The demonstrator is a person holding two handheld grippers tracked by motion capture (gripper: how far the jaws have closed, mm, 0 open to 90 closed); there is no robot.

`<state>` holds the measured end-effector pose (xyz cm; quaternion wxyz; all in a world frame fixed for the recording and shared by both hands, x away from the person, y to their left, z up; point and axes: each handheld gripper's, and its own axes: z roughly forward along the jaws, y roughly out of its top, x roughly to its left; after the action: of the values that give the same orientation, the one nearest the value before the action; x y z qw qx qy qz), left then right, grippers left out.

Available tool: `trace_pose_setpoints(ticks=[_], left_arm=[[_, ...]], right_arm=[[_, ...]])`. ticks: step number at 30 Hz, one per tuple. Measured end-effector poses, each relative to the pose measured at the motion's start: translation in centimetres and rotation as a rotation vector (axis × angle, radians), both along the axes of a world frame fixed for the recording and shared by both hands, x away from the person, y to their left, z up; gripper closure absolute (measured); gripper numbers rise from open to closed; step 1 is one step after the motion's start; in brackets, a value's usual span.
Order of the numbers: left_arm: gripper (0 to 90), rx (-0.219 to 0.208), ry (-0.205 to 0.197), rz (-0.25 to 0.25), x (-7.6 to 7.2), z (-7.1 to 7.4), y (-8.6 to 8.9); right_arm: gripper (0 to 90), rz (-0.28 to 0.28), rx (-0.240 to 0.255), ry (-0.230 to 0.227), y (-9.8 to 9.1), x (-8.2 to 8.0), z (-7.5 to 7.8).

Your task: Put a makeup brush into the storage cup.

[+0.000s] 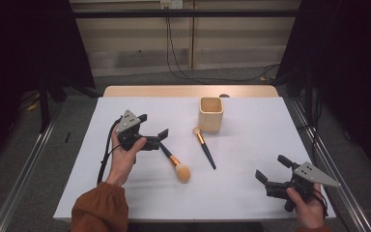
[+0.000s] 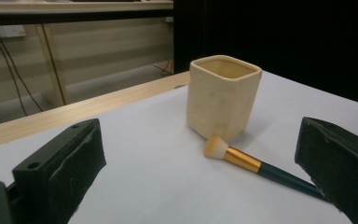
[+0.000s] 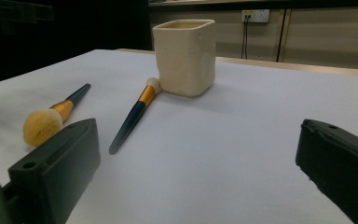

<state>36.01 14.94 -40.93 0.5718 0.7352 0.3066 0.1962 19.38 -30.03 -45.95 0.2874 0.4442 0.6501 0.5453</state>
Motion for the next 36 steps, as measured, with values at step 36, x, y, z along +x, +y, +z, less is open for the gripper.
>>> trace_pose_setpoints(ticks=[36], left_arm=[[4.3,0.422,0.283,-0.255,2.0,1.0,-1.6]], right_arm=[[0.0,0.01,-0.004,0.007,0.2,0.2,-0.1]])
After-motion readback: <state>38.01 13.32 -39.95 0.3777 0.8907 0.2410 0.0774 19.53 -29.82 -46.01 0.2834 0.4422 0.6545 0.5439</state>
